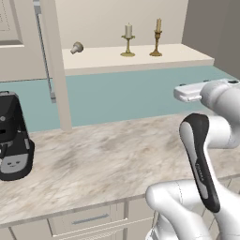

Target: Pick the candle and candle from the dining table and place them in the open cabinet. Close the cabinet after placing the objects.

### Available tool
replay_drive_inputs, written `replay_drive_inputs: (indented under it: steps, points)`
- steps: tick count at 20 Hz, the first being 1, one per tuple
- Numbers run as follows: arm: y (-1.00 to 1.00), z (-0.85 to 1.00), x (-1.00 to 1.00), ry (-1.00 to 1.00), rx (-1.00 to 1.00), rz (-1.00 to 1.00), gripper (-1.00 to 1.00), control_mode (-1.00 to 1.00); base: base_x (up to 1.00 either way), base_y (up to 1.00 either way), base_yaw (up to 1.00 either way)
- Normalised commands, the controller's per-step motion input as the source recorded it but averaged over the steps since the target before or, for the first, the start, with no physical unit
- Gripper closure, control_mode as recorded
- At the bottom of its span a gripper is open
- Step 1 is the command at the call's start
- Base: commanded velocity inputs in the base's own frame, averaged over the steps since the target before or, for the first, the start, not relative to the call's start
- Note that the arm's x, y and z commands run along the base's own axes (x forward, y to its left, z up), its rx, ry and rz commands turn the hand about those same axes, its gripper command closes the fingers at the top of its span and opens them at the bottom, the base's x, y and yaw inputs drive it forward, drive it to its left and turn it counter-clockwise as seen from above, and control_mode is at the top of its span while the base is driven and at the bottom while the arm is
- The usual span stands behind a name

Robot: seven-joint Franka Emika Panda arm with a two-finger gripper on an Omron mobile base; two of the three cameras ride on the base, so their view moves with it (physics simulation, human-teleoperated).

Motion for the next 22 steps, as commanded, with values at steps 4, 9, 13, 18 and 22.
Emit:
replay_drive_inputs:
  steps: [4,9,13,18,22]
  points:
    - [-0.24,-0.13,-0.29,0.0,0.0,0.02,-1.0,-1.0,0.0,0.0,0.0]
    - [-0.28,-0.07,-0.25,0.0,0.01,0.03,-1.0,-1.0,0.0,0.0,0.0]
    - [-0.3,-0.04,-0.19,0.0,0.02,0.03,-1.0,-1.0,0.0,0.0,0.0]
    - [-0.21,-0.13,-0.1,0.0,0.01,0.06,-1.0,-1.0,0.0,0.0,0.0]
    - [-0.05,-0.35,-0.03,0.0,0.09,0.1,-1.0,-1.0,0.0,0.0,0.0]
